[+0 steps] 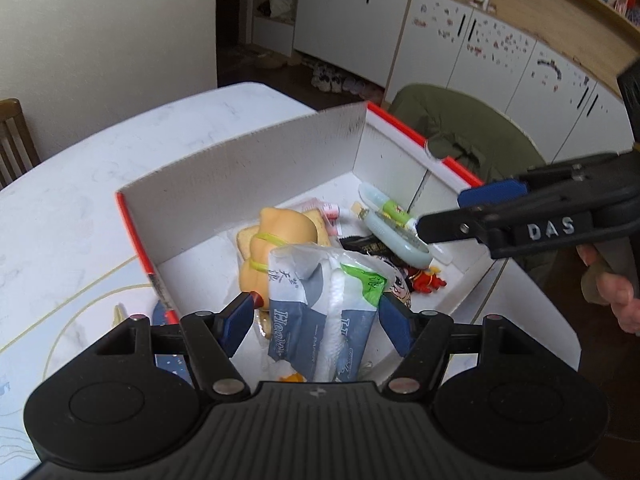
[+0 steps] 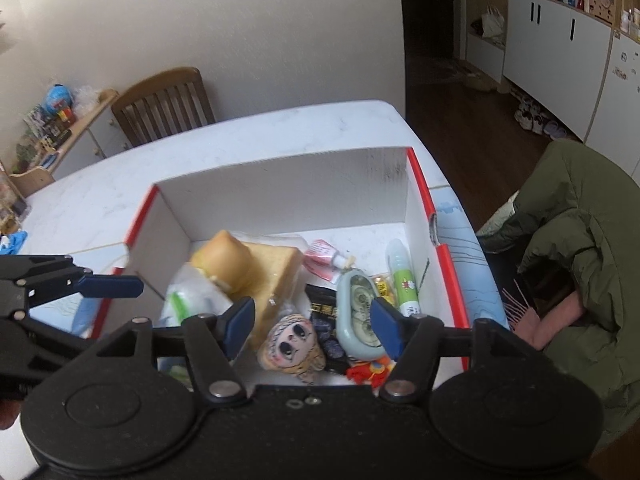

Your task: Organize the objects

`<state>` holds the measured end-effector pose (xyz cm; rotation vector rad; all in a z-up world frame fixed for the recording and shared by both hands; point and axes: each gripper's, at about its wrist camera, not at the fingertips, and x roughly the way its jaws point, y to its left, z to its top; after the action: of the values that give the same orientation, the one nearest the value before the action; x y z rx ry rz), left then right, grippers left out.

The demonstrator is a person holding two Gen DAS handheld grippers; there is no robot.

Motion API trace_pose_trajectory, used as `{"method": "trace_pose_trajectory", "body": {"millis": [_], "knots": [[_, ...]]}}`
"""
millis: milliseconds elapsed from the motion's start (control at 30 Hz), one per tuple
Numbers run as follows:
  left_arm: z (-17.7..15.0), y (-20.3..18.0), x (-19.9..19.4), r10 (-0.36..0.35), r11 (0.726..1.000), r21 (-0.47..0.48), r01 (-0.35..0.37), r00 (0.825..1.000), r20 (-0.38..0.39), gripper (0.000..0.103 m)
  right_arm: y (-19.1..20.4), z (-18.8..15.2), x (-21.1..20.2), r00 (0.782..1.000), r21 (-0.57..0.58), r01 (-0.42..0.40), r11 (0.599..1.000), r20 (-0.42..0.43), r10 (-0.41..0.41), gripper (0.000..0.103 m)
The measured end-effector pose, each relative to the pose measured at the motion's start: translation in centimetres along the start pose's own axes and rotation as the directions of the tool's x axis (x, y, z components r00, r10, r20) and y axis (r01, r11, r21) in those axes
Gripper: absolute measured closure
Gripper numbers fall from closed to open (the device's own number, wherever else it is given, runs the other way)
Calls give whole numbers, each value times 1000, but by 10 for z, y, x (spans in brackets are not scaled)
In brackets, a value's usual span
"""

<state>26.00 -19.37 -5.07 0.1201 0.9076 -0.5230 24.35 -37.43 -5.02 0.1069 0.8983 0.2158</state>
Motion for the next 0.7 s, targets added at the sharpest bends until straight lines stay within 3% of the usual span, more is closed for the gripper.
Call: {"method": "trace_pose_trajectory", "body": {"millis": [400,567,700], "knots": [[-9,14,-50,-9,999,-50,15,993,114,35,38,-18,-44,991,-82,-17,996,134,28,28],[-17,22,-64,-24,997,-70,34,991,132,27,51,-26,-54,985,-109,-15,994,167,33,23],[-24,28,-72,-36,996,-82,47,990,140,26,59,-32,-61,980,-111,-21,994,193,43,13]]}}
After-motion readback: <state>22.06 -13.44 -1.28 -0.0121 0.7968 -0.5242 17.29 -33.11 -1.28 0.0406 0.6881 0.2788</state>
